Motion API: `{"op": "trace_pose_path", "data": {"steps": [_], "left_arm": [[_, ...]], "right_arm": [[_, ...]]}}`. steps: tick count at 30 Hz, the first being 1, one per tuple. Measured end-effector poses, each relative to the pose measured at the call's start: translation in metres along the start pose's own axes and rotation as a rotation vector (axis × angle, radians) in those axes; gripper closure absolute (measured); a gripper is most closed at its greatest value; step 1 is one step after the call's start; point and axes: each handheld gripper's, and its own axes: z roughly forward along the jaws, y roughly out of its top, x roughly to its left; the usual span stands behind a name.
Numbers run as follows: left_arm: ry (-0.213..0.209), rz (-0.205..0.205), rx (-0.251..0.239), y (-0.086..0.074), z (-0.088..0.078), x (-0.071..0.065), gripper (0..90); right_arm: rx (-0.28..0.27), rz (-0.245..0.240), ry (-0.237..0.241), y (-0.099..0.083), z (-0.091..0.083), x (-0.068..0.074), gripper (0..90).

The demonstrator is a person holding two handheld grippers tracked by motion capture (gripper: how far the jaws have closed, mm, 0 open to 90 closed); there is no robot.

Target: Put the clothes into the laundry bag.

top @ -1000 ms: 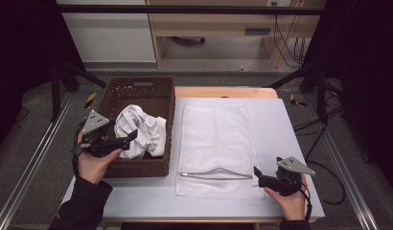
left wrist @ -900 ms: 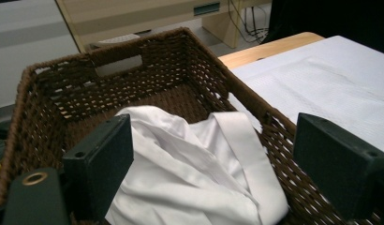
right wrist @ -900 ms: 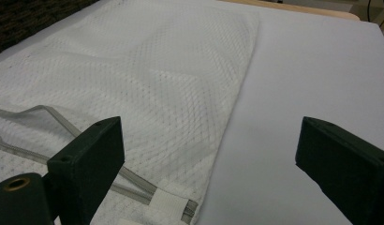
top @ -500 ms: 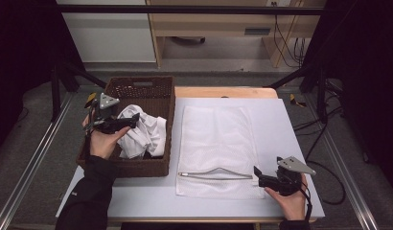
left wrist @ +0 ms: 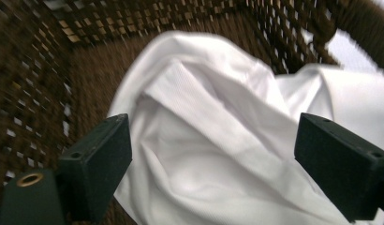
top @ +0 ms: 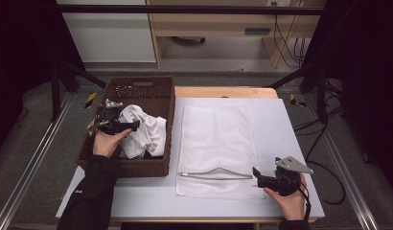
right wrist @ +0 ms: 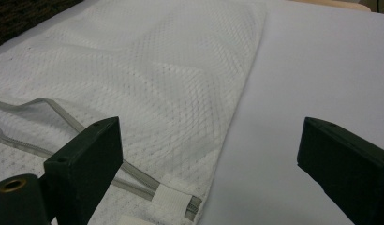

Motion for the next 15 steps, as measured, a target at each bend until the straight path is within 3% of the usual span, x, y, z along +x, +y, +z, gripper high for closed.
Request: {"op": "trace_pose_path", "data": {"steps": [1,8,11,15], "left_arm": [[0.011,0.015,0.019,-0.002,0.003,0.000,9.4],[0.008,0.011,0.076,-0.006,0.012,0.002,8.5],[0.023,0.032,0.133,-0.009,0.021,0.000,5.8],[0.010,0.025,0.178,-0.013,0.028,-0.001,1.9]], "right_arm": [[0.007,-0.002,0.003,0.000,0.001,0.001,7.2],[0.018,0.000,0.009,-0.001,0.002,0.002,7.1],[0.022,0.002,0.008,-0.002,0.003,0.001,7.1],[0.031,-0.005,0.008,-0.003,0.006,0.002,7.0]]}}
